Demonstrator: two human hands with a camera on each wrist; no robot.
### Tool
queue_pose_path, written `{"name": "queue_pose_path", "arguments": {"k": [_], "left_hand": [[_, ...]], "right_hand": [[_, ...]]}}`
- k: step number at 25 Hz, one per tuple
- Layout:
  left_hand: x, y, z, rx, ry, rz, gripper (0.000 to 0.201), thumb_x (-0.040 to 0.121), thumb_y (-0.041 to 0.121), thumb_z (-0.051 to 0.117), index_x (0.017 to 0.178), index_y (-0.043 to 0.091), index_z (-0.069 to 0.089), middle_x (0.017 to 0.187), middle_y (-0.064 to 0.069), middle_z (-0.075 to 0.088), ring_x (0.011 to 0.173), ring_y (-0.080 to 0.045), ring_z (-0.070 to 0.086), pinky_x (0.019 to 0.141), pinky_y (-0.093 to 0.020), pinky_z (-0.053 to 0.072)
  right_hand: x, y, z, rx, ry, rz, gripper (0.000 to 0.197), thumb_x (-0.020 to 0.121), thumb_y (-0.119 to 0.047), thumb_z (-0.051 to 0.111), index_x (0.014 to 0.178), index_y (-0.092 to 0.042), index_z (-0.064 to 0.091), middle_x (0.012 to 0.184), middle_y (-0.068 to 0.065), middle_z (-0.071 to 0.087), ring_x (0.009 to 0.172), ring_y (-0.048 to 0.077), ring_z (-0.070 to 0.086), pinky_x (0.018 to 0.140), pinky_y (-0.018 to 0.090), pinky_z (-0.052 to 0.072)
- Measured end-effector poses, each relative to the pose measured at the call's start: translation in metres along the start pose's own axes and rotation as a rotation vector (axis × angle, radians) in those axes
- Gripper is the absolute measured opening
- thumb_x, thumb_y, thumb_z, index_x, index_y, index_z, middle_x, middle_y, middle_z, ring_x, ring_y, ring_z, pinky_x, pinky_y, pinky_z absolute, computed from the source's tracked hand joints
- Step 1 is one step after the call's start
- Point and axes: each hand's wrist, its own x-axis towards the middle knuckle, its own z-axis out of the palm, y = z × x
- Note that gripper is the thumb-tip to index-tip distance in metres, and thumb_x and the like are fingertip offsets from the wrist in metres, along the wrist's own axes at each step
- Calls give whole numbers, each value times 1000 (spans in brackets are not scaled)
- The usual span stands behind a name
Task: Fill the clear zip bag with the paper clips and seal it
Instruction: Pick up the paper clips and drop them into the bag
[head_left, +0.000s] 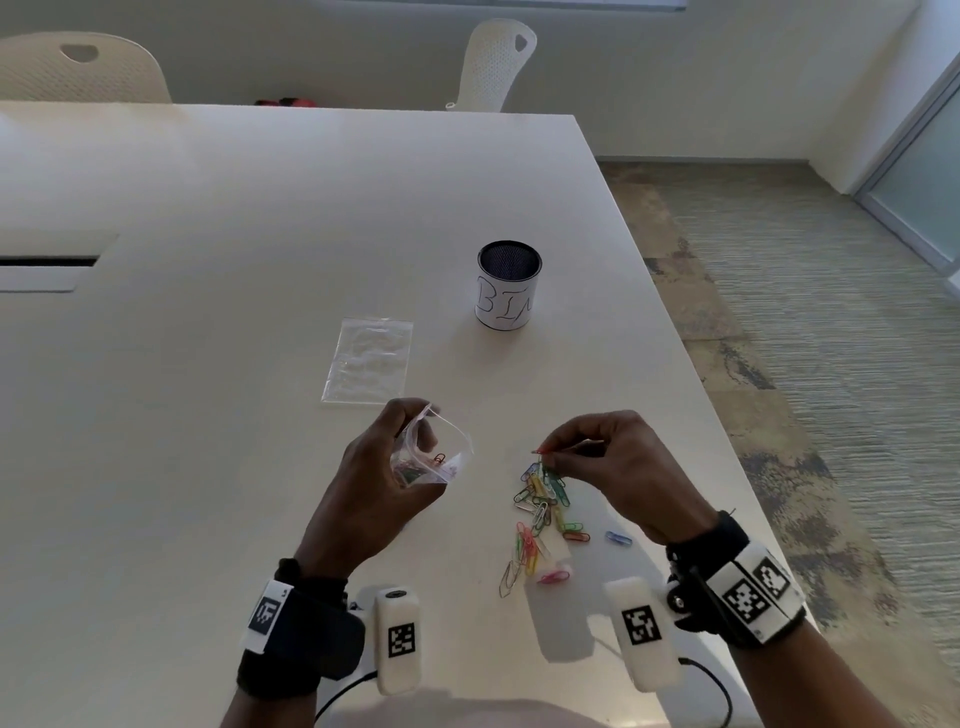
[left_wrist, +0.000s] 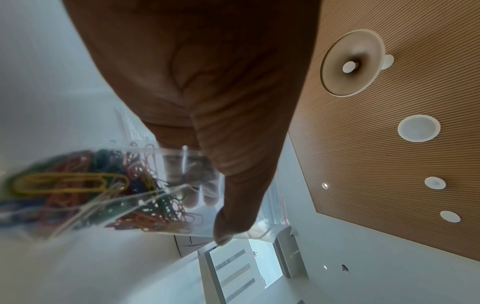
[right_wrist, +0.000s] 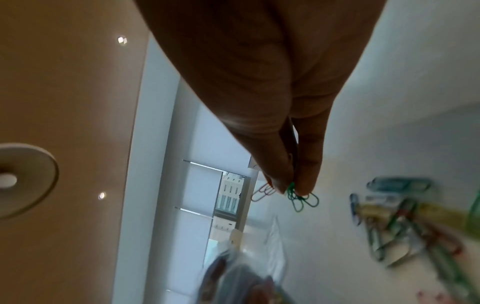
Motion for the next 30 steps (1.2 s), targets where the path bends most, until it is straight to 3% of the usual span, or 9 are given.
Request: {"name": "queue_pose_path", "arguments": {"k": [3,7,10,15,19,23,27,30], "left_hand": [[1,-1,2,4,-3,3,57,86,13,89,129,32,57,103,5,65,83,-21,73,67,-27,61],[0,2,2,26,-1,16,58,84,11,89,127,33,57,105,5,67,84,-17,72,66,-21,59],[-1,4,0,33,12,13,61,83,9,88,124,39,55,107,7,71,88,-13,73,70,-18,59],[-2,3,0,7,19,0,58,84,9,87,127,34,58,108,8,75,93,-15,75,75,-28,62],[-3,2,-1,-16,25,-1,55,85,9,87,124,34,58,103,9,69,84,-17,75,67,-22,60],[-3,-1,0,-56,17,-4,56,87,8,87,127,35,58,102,10,64,82,-24,77,66,-27,61],[-2,-6,1,-62,4,-5,59,87,5,86,129,35,58,103,8,63,85,-30,77,67,-30,60],[0,-7,3,-42,-2,-12,59,88,5,86,130,35,57,103,10,63,83,-30,76,67,-34,62]], "right_hand": [[-2,-23,13,176,-20,-58,11,85,0,81,94,-5,81,85,13,81,84,24,79,82,25,62],[4,-47,43,215,-38,-212,11,84,0,82,93,-5,81,85,9,82,83,20,79,84,26,62],[10,-53,65,52,6,-362,11,83,0,83,92,-6,82,87,6,81,83,16,79,80,26,63],[11,-55,76,-218,-54,-495,17,88,-2,79,99,-15,84,97,-1,81,87,6,77,80,27,63],[10,-60,68,-273,-14,-544,12,90,-4,78,96,-12,84,94,-2,83,84,4,77,79,28,63],[9,-52,36,-314,63,-483,13,88,-5,81,95,-15,84,88,-7,81,79,0,76,79,18,62],[-6,-21,-15,-412,105,-277,17,85,-4,82,89,-20,83,72,-15,75,69,-5,71,70,6,53],[-27,7,-42,-547,85,-100,16,84,-8,83,83,-23,80,75,-14,75,72,-8,70,65,0,48]]}}
